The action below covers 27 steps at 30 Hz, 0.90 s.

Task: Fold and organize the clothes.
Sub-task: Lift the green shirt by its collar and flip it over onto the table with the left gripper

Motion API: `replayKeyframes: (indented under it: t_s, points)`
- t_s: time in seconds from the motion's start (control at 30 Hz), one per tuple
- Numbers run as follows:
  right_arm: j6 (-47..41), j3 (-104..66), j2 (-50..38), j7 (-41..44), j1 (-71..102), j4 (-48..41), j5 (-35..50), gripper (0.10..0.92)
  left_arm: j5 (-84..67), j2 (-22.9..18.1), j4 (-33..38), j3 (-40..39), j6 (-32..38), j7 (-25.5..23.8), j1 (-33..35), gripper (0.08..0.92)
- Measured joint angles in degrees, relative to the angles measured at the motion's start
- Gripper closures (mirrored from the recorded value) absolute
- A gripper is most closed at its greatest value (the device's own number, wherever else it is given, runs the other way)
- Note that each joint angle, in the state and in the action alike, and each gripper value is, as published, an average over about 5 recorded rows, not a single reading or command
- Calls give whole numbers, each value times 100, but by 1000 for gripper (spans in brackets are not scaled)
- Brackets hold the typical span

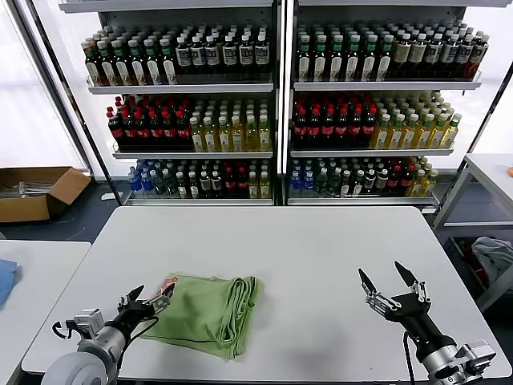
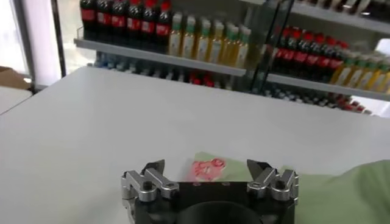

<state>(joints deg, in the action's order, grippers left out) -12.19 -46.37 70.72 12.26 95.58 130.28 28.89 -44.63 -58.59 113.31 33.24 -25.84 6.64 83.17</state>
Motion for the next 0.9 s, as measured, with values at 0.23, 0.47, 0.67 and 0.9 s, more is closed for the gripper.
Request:
replayKeyframes:
  t_s: [0.23, 0.47, 0.67, 0.9]
  points:
    - [-18, -12, 11, -22, -9, 42, 147, 203, 96, -96, -289, -18, 10, -76, -16, 364]
    - [-32, -54, 17, -33, 11, 104, 217, 203, 155, -166, -445, -13, 40, -168, 25, 484]
    - [-40, -39, 25, -38, -4, 103, 239, 203, 158, -279, -417, -29, 26, -219, 100, 556]
    - [-49, 32, 46, -50, -56, 60, 234, 203, 180, -420, -337, -99, -8, -246, 128, 607]
